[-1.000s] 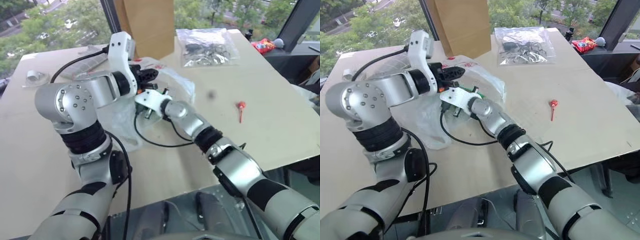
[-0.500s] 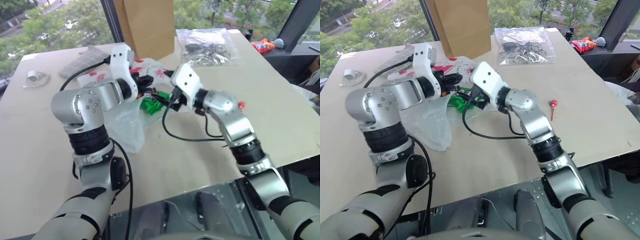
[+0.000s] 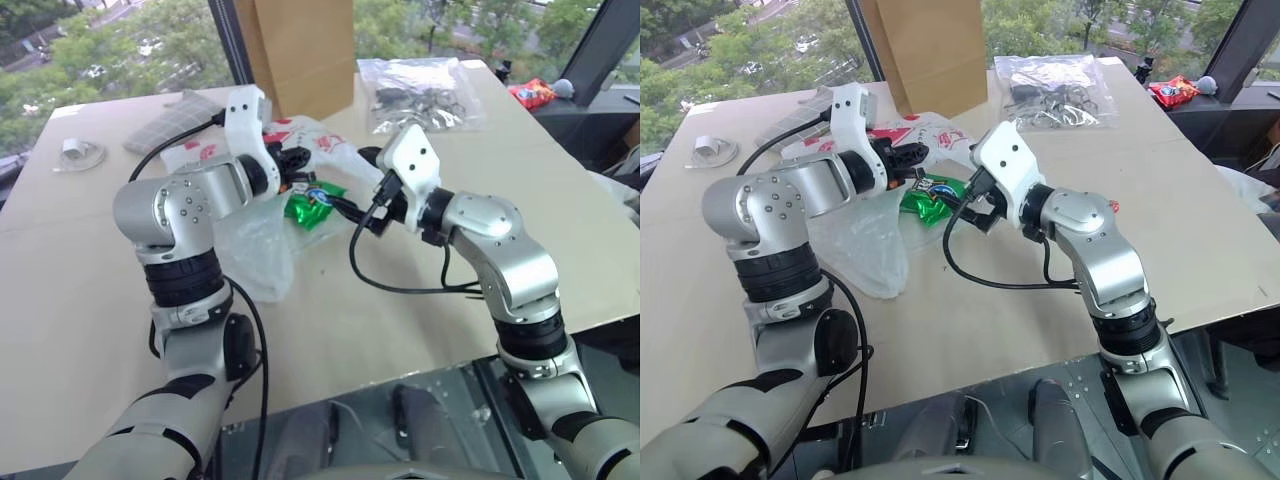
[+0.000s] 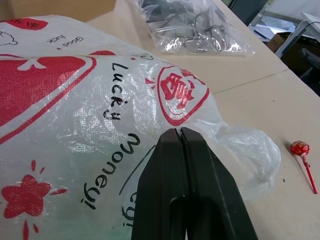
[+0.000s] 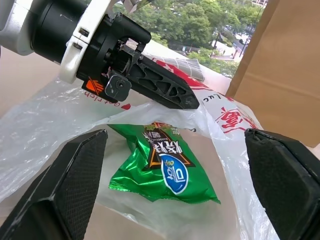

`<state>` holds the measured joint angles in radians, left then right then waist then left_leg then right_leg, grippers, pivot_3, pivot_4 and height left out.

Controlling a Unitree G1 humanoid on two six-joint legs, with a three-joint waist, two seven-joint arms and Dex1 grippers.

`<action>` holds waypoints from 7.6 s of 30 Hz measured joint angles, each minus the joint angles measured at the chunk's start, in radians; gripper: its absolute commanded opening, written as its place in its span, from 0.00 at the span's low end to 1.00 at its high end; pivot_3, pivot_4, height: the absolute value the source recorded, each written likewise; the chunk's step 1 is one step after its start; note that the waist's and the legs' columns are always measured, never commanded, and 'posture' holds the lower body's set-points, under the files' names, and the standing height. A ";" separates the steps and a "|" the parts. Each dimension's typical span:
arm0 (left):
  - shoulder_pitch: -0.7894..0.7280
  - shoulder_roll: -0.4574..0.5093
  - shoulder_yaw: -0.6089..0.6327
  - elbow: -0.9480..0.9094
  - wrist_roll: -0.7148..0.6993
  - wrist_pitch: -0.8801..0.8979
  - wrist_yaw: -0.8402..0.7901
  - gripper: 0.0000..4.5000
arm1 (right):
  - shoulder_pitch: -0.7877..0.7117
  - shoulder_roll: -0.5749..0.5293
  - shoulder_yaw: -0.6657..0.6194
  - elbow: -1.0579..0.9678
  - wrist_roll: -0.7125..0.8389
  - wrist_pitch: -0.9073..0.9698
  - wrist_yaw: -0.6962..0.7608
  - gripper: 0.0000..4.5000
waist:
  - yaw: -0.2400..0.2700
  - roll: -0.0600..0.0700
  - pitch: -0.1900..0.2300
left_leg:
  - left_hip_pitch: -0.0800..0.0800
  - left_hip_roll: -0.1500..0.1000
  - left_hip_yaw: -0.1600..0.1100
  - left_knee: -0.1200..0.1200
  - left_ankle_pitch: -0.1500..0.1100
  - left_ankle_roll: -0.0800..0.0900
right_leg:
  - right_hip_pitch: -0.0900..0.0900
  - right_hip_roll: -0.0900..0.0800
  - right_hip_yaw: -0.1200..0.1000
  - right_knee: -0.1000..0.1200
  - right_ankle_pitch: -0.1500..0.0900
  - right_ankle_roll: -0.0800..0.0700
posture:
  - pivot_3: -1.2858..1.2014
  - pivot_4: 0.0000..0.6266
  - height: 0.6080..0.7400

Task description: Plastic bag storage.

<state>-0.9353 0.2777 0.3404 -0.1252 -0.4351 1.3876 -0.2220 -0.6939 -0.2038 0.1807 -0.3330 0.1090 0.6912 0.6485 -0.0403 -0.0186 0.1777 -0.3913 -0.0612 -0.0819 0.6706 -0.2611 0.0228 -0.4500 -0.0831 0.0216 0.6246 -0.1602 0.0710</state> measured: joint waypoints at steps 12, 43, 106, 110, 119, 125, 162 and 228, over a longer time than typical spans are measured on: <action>0.000 0.000 0.000 0.000 0.000 0.000 0.000 0.00 | 0.000 0.000 0.000 0.000 0.000 0.000 0.000 0.99 | 0.000 0.000 0.000 | 0.000 0.000 0.000 0.000 0.000 0.000 | 0.000 0.000 0.000 0.000 0.000 0.000 | 0.52 0.00 1.00; 0.566 -0.049 -0.148 -0.048 0.178 -0.552 0.090 0.00 | 0.463 0.012 -0.045 0.028 -0.044 -0.259 -0.264 0.99 | 0.003 -0.008 -0.097 | 0.024 -0.001 0.006 -0.003 -0.002 0.003 | 0.021 0.002 0.006 -0.003 -0.001 -0.001 | 0.52 0.00 1.00; 0.993 -0.029 -0.278 -0.176 0.192 -1.043 0.114 0.00 | 0.869 -0.051 -0.181 -0.078 0.021 -0.370 -0.539 0.99 | 0.014 0.010 -0.016 | 0.023 0.010 0.006 -0.004 -0.015 0.016 | 0.027 -0.002 -0.008 -0.017 -0.011 0.006 | 0.52 0.24 1.00; 0.946 -0.017 -0.268 -0.183 0.160 -1.012 0.104 0.00 | 0.845 -0.064 -0.182 -0.097 0.039 -0.339 -0.525 0.99 | 0.029 0.010 -0.016 | 0.010 0.010 0.005 -0.004 -0.014 0.013 | 0.014 -0.001 -0.008 -0.017 -0.006 0.004 | 0.52 0.24 1.00; 0.854 0.010 -0.241 -0.215 0.087 -0.928 0.070 0.46 | 0.789 -0.093 -0.195 -0.170 0.082 -0.257 -0.499 1.00 | 0.033 0.010 -0.016 | 0.008 0.009 0.006 -0.004 -0.015 0.015 | 0.013 -0.001 -0.007 -0.017 -0.008 0.008 | 0.52 0.24 1.00; 0.793 0.030 -0.230 -0.224 0.040 -0.871 0.051 0.98 | 0.752 -0.111 -0.199 -0.204 0.109 -0.206 -0.479 1.00 | 0.032 0.010 -0.016 | 0.009 0.009 0.006 -0.003 -0.015 0.015 | 0.013 -0.001 -0.007 -0.017 -0.008 0.008 | 0.52 0.24 1.00; 0.806 0.342 -0.110 -0.468 -0.211 -0.631 -0.148 1.00 | 0.211 -0.146 -0.338 0.443 0.130 0.044 -0.505 0.88 | 0.022 0.009 -0.009 | 0.012 0.010 0.010 -0.002 -0.012 0.011 | 0.015 0.004 -0.005 -0.017 -0.002 -0.001 | 0.52 0.24 1.00; 0.586 0.298 -0.038 -0.378 -0.244 -0.612 -0.175 0.00 | -0.389 0.348 0.124 1.062 0.066 -0.565 -0.127 0.74 | -0.006 0.003 0.000 | 0.004 0.011 0.005 -0.008 -0.007 0.000 | 0.002 0.007 -0.005 -0.015 0.002 -0.006 | 0.52 0.24 1.00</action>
<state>-0.3494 0.5759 0.3024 -0.5034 -0.6793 0.7758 -0.3968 -1.0826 0.1445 0.3051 0.7287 0.1748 0.1259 0.5214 -0.0459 -0.0151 0.1775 -0.3874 -0.0501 -0.0769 0.6627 -0.2678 0.0232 -0.4485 -0.0764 0.0167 0.6098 -0.1587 0.0651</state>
